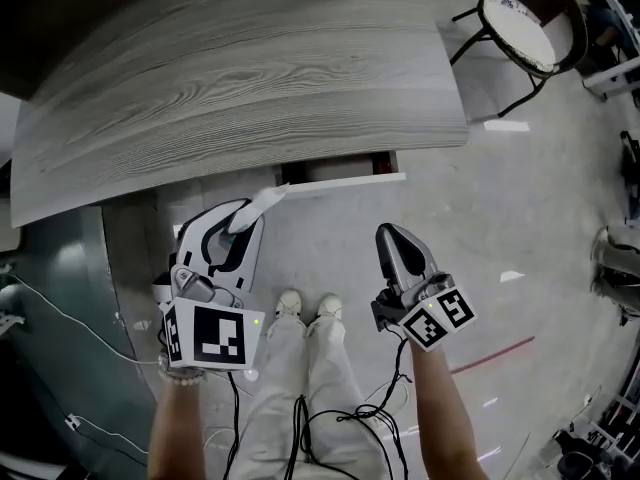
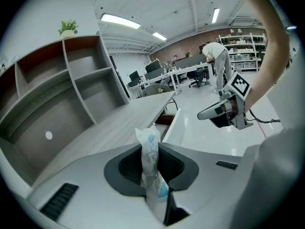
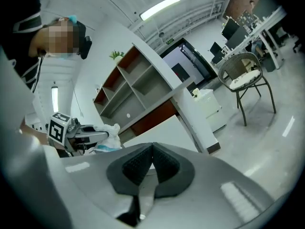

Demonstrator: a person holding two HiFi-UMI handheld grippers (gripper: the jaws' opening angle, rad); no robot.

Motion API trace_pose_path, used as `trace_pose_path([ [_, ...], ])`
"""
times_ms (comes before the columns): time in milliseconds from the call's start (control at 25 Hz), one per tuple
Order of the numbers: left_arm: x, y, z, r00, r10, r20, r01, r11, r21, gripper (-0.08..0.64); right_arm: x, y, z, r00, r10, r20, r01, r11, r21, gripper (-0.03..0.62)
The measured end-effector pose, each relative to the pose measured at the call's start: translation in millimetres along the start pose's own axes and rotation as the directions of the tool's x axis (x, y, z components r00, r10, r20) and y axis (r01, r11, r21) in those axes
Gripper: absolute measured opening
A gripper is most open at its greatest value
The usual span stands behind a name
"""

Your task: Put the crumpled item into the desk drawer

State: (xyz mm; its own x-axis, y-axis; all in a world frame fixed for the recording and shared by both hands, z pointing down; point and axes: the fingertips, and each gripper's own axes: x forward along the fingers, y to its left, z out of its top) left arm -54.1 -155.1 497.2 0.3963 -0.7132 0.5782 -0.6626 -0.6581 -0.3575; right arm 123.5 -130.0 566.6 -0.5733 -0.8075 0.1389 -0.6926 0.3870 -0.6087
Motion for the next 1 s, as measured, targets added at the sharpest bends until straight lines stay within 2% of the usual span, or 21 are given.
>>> trace_pose_path([
  [160, 8, 0, 20, 1.0, 0.009, 0.0, -0.009, 0.998, 0.061, 0.057, -14, 13, 23, 1.0, -0.007, 0.006, 0.007, 0.998, -0.069, 0.009],
  [320, 24, -7, 32, 0.999, 0.03, -0.028, -0.025, 0.983, 0.183, 0.058, -29, 20, 39, 0.999, -0.017, 0.029, 0.02, 0.996, -0.088, 0.009],
  [440, 38, -13, 37, 0.996, 0.057, -0.065, -0.036, 0.957, 0.289, 0.058, -39, 21, 48, 0.998, -0.036, 0.048, 0.04, 0.996, -0.086, 0.009],
  [640, 62, -31, 41, 0.99, 0.081, -0.119, -0.019, 0.892, 0.451, 0.058, -53, 25, 51, 0.998, -0.025, 0.051, 0.03, 0.996, -0.089, 0.009],
  [720, 70, -36, 43, 0.988, 0.083, -0.128, -0.01, 0.874, 0.485, 0.058, -56, 28, 49, 0.999, -0.012, 0.04, 0.016, 0.995, -0.1, 0.009],
  [1000, 98, -46, 43, 0.984, 0.06, -0.169, 0.039, 0.849, 0.527, 0.058, -60, 27, 46, 0.999, -0.014, 0.039, 0.019, 0.994, -0.105, 0.009],
])
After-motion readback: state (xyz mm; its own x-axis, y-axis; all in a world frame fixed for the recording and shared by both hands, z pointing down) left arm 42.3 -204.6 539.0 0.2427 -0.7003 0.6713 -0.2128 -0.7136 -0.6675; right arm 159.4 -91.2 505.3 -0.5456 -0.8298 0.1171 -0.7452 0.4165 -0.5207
